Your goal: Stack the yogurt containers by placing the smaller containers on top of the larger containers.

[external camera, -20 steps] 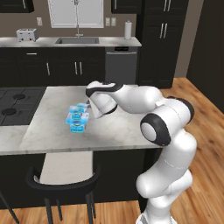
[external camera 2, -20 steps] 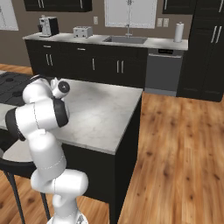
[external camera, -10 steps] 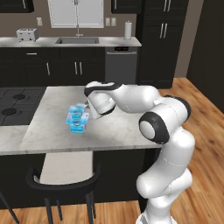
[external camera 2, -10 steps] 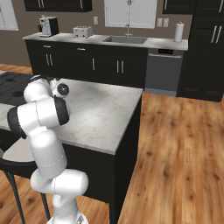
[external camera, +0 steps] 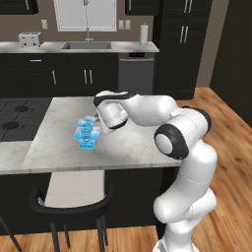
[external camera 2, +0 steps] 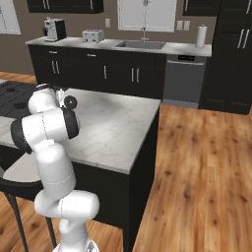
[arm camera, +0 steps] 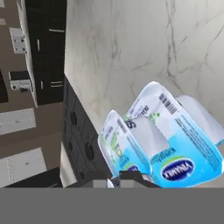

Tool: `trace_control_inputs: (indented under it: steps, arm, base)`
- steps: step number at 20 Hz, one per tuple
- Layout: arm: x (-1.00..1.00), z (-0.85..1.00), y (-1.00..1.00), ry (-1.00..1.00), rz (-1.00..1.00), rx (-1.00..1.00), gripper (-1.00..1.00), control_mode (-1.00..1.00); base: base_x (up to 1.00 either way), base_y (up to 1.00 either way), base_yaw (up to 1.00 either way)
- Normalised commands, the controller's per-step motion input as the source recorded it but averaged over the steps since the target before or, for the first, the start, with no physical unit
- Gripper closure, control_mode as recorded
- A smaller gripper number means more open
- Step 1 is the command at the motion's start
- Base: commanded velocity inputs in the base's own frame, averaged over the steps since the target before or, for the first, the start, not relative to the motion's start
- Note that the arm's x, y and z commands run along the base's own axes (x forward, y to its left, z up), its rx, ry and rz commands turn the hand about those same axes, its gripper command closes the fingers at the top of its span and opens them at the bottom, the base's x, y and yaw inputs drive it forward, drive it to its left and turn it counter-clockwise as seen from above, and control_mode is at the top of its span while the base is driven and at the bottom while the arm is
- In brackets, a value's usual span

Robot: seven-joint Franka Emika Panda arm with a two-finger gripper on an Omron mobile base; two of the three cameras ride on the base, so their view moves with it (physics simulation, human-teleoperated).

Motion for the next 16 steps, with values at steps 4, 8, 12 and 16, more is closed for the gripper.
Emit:
trace_control_inputs:
  steps: [4,8,12,16]
  arm:
    - [0.23,0.0,0.0,-0.05,0.0,0.0,1.0,-1.0]
    - [0.18,-0.02,0.0,-0.05,0.0,0.0,1.0,-1.0]
    - [0.05,-0.2,0.1,-0.04,0.0,0.0,1.0,-1.0]
    - [0.05,-0.24,0.17,-0.02,0.0,0.0,1.0,-1.0]
  base:
    - [0.0,0.0,0.0]
    - [0.0,0.0,0.0]
    - [0.0,0.0,0.0]
    - [0.0,0.0,0.0]
